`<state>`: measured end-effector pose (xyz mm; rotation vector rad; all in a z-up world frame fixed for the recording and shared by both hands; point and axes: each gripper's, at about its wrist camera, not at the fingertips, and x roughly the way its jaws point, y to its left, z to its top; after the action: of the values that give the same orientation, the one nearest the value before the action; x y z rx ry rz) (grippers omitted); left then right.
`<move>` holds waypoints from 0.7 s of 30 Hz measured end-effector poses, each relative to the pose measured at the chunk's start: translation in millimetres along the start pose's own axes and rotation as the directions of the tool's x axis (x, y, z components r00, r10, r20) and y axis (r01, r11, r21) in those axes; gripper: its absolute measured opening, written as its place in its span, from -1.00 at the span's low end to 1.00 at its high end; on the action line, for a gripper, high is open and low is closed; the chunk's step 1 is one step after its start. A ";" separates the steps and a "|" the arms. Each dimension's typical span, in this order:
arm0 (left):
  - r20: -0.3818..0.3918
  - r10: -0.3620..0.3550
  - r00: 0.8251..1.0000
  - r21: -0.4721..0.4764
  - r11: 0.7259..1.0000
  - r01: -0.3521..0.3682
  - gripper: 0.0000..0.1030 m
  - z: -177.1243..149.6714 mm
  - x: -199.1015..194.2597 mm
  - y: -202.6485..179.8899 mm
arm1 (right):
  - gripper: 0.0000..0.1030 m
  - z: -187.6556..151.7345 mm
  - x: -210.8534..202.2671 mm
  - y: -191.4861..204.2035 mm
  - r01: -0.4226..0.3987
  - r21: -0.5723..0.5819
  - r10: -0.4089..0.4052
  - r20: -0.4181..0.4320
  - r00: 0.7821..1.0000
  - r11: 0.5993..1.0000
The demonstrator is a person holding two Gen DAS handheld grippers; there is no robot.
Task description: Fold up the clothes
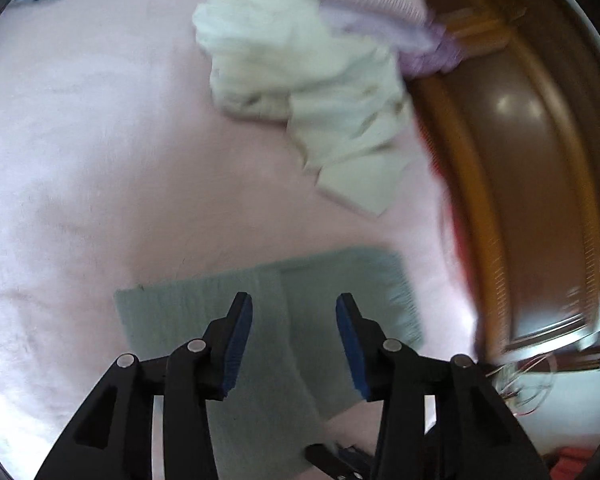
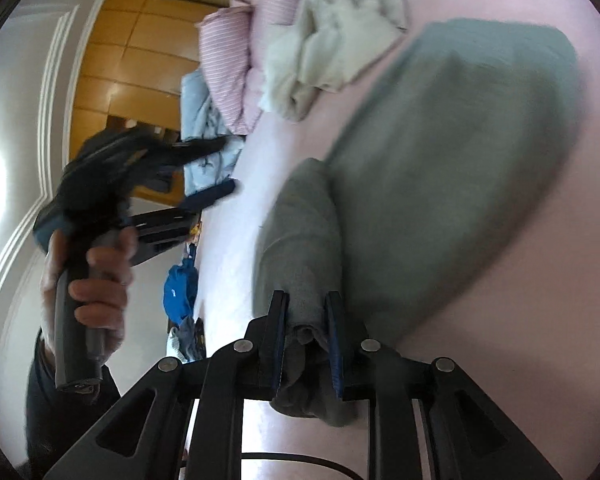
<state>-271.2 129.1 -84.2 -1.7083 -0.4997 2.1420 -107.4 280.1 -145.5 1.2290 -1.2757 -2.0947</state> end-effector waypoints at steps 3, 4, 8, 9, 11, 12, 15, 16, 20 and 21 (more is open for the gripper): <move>0.045 0.001 0.999 0.087 0.996 -0.005 -0.17 -17.0 -20.6 2.5 | -0.57 -1.6 -10.4 4.0 0.056 -0.040 -0.055 0.014 0.998 0.998; 0.059 0.020 0.998 0.137 0.990 -0.028 -0.17 -27.6 -26.8 2.4 | -0.57 -2.1 -15.3 6.8 0.079 -0.061 -0.077 0.024 0.997 0.995; 0.167 0.137 0.976 0.355 0.916 -0.189 -0.17 -87.8 -43.5 -3.3 | -0.57 5.6 -30.5 10.1 0.169 -0.124 -0.162 0.070 0.984 0.978; 0.177 0.139 0.974 0.365 0.910 -0.196 -0.17 -102.3 -43.5 0.3 | -0.57 9.4 -29.9 12.4 0.129 -0.126 -0.122 0.060 0.991 0.984; 0.165 0.124 0.978 0.376 0.909 -0.179 -0.17 -127.4 -37.4 6.4 | -0.57 16.8 -28.8 16.9 0.048 -0.131 -0.043 0.040 0.998 0.990; 0.142 0.106 0.984 0.372 0.916 -0.152 -0.17 -138.7 -30.7 9.1 | -0.57 20.1 -26.6 18.8 0.005 -0.131 -0.002 0.023 1.000 0.991; 0.095 0.096 0.991 0.371 0.920 -0.125 -0.17 -156.4 -7.7 9.9 | -0.47 26.9 -1.0 17.4 -0.028 -0.130 0.019 -0.066 0.998 0.991; 0.080 0.093 0.992 0.371 0.922 -0.116 -0.17 -162.3 0.0 10.1 | -0.47 29.0 6.3 14.5 0.033 -0.143 -0.044 -0.076 0.996 0.989; 0.023 0.123 0.992 0.398 0.909 -0.122 -0.17 -171.9 23.8 7.5 | -0.49 41.1 26.3 -4.3 0.221 -0.139 -0.238 -0.119 0.964 0.965; 0.026 0.130 0.991 0.405 0.905 -0.129 -0.17 -173.8 24.3 7.1 | -0.49 42.6 23.9 -5.1 0.220 -0.124 -0.235 -0.123 0.964 0.967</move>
<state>-106.9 143.9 -144.6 -1.5391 0.0670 2.1437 -155.4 287.7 -152.8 1.5030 -0.9852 -2.1603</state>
